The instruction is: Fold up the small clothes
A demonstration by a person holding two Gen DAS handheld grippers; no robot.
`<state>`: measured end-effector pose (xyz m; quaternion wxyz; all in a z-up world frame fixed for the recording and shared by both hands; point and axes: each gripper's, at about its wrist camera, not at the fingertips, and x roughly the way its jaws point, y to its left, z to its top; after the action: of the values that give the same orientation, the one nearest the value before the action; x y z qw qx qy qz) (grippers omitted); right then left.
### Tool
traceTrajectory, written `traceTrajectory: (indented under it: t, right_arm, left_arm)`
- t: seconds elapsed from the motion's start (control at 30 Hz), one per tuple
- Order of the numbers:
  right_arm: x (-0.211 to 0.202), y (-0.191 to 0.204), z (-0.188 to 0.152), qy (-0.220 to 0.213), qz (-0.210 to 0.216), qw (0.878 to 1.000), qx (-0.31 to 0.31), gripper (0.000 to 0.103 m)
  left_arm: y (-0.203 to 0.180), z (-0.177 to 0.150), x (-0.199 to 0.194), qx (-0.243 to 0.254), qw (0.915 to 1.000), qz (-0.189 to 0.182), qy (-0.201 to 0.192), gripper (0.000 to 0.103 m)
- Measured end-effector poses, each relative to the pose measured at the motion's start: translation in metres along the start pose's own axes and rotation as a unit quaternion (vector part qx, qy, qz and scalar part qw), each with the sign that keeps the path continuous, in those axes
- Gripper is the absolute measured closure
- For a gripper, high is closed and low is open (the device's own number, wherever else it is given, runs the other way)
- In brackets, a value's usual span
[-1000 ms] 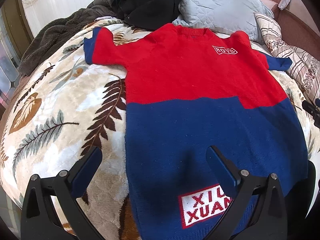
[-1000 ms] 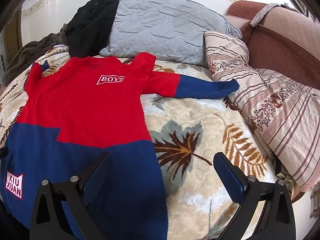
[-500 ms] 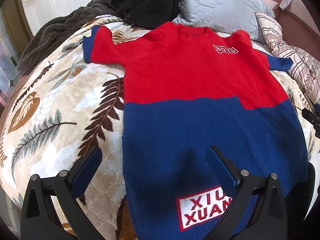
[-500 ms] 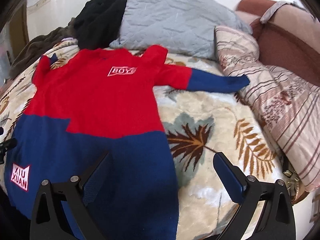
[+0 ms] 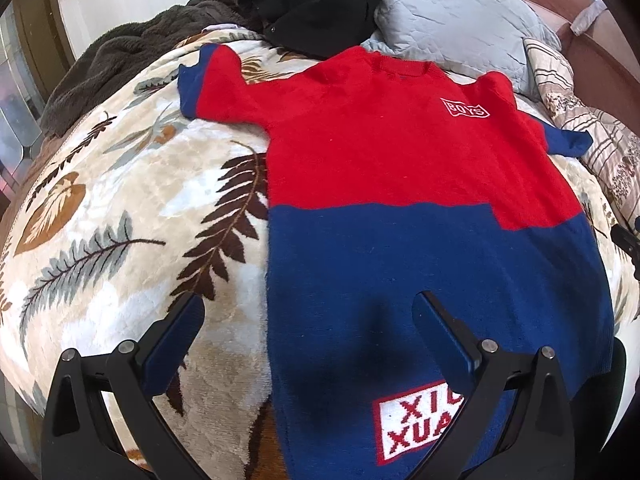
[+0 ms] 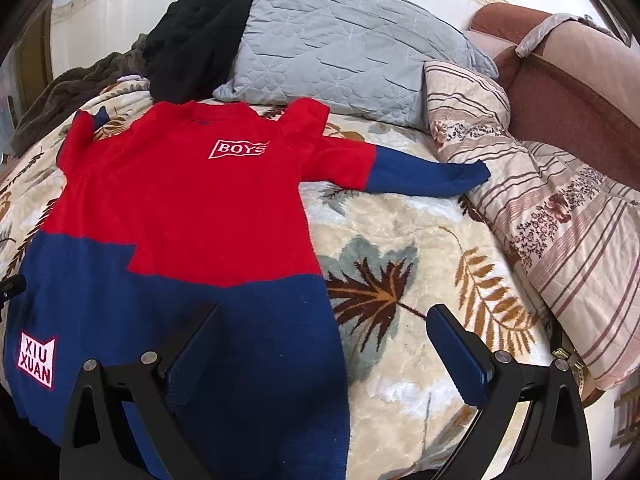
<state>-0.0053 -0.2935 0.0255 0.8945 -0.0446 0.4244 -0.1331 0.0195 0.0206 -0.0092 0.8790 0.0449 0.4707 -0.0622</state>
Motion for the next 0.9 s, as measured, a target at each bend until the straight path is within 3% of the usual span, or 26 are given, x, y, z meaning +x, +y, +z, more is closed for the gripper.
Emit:
traceTrajectory:
  t: [0.37,0.7,0.9]
  right_arm:
    - [0.002,-0.009,0.002,0.003,-0.011,1.0,0.003,0.003]
    - [-0.001,-0.041,0.007,-0.004,-0.04,0.999,0.03,0.003]
    - [0.001,-0.043,0.004,-0.003,-0.032,0.999,0.033,0.003]
  left_arm:
    - [0.005,0.001,0.0,-0.001,0.9999,0.013,0.005,0.0]
    - [0.001,0.003,0.002,0.006,0.9998,0.015,0.01,0.0]
    - [-0.006,0.004,0.004,0.013,0.9997,0.014,0.016,0.0]
